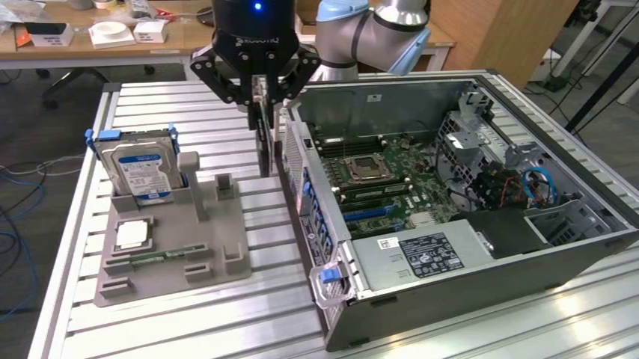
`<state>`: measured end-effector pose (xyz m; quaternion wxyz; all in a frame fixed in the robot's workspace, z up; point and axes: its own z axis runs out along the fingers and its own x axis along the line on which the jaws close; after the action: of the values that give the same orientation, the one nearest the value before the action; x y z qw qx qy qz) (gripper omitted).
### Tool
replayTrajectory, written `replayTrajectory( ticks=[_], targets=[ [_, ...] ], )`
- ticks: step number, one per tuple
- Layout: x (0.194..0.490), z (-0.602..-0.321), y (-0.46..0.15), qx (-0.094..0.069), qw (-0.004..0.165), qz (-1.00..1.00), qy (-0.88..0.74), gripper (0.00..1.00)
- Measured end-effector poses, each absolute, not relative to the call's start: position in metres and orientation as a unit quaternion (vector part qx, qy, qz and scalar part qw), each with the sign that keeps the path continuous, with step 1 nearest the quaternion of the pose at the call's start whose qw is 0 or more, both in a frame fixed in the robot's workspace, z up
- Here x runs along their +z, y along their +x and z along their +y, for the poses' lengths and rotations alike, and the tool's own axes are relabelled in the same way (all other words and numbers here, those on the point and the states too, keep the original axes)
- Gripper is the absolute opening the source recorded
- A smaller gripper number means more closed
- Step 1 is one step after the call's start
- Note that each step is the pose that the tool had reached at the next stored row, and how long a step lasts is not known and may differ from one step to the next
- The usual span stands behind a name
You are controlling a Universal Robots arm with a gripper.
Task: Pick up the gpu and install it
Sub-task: 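Pick up the gpu and move the gpu toward the slot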
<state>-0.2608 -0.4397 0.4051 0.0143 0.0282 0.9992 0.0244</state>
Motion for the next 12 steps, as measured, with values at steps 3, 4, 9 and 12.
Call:
replayTrajectory(
  ticks=[3, 4, 9, 12],
  targets=[
    [0.405, -0.440, -0.257, 0.024, 0.014, 0.999, 0.028, 0.26],
    [0.405, -0.440, -0.256, 0.024, 0.014, 0.999, 0.028, 0.26],
    [0.405, -0.440, -0.249, 0.024, 0.013, 0.999, 0.028, 0.26],
    [0.405, -0.440, -0.245, 0.024, 0.012, 0.999, 0.028, 0.26]
  ],
)
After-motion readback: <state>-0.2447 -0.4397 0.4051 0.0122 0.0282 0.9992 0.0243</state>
